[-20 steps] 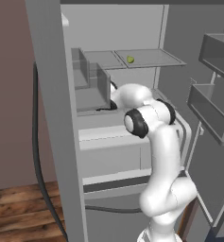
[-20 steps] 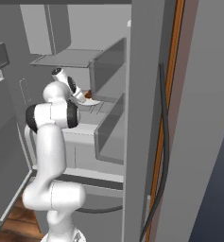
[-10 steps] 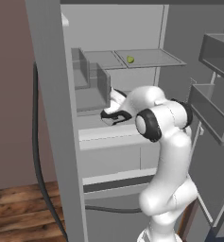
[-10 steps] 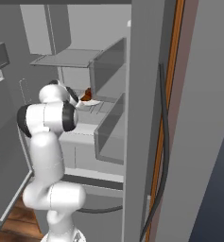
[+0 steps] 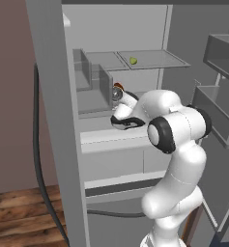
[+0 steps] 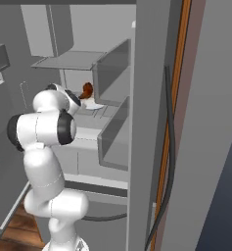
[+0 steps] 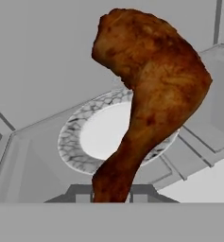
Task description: Retrieve the chicken drumstick from the fridge and place it on the cutting board.
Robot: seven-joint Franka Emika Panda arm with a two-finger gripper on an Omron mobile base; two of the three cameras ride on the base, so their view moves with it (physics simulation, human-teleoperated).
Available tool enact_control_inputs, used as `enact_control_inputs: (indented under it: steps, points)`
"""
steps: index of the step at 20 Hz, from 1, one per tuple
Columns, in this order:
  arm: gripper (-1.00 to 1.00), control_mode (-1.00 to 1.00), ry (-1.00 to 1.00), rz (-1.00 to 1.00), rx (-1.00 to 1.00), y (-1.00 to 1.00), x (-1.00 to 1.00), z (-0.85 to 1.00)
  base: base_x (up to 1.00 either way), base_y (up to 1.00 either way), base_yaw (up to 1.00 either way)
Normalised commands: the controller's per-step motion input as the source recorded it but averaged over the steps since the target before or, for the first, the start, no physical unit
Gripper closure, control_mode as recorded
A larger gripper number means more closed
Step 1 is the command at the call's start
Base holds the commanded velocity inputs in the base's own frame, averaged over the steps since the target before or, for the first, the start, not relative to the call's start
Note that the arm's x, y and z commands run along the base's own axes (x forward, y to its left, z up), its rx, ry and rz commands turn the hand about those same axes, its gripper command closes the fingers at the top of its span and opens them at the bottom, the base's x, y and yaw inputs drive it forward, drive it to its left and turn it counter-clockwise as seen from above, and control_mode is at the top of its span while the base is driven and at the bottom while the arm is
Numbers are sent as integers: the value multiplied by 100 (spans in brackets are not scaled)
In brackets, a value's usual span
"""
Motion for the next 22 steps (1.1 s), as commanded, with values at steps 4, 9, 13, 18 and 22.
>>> enact_control_inputs:
  steps: [4,9,13,18,22]
  points:
    - [100,-100,9,1,0,0,-3,-9,0,0,0]
    - [100,-100,1,0,0,0,-2,4,0,0,0]
    - [100,-100,0,0,3,-3,-46,43,0,0,0]
    - [100,-100,0,0,1,-4,-67,27,0,0,0]
    - [100,-100,0,0,2,-6,-80,34,0,0,0]
